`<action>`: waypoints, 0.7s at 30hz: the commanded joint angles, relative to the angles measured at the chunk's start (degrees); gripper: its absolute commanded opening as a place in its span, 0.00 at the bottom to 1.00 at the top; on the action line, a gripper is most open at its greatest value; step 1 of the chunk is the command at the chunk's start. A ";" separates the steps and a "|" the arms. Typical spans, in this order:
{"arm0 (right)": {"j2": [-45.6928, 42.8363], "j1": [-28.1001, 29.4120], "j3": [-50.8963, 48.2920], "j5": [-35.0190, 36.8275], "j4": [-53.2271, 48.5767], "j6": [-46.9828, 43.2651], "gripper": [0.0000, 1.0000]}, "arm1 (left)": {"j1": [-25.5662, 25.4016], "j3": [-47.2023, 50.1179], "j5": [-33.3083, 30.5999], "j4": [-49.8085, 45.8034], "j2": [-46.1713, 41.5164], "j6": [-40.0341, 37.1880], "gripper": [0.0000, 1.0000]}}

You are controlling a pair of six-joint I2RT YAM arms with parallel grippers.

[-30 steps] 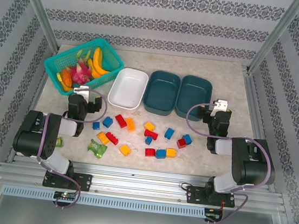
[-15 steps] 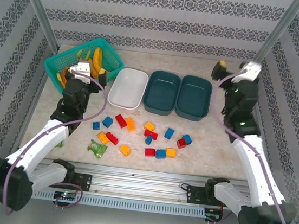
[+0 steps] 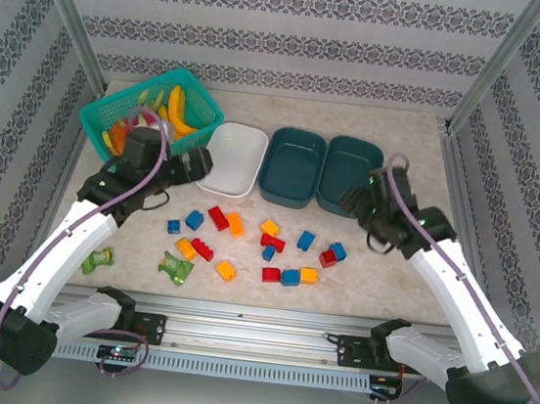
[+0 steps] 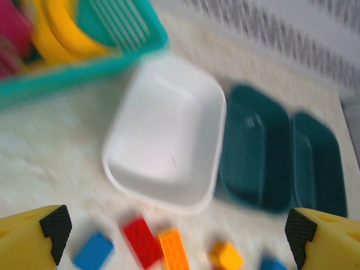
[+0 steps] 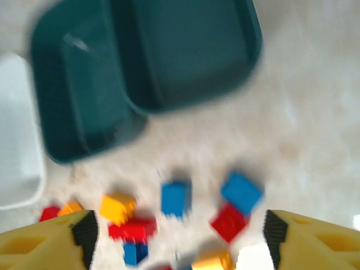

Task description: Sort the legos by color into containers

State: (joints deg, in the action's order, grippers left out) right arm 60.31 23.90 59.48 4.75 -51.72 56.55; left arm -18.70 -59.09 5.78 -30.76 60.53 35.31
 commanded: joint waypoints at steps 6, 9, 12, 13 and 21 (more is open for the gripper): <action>0.70 1.85 -15.97 -11.14 5.78 19.80 0.84 | -10.38 7.45 14.69 -0.87 -5.27 4.45 1.00; 2.75 1.87 -19.67 -12.51 10.90 22.13 0.84 | -13.84 8.56 13.42 0.67 -5.00 4.71 1.00; 3.85 2.14 -22.81 -13.49 17.45 25.09 0.82 | -15.76 9.24 12.48 2.00 -4.47 5.39 1.00; 4.12 2.12 -23.36 -13.46 18.77 25.67 0.82 | -16.12 9.62 12.57 2.59 -4.42 5.73 1.00; 10.44 1.86 -23.36 -13.10 23.78 25.93 0.66 | -18.37 10.26 11.85 4.84 -2.84 6.26 1.00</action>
State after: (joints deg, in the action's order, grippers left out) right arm 68.64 25.39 36.03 -7.64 -31.29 81.30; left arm -36.03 -49.41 17.98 -28.47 57.34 40.69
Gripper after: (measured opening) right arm 0.690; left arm 0.998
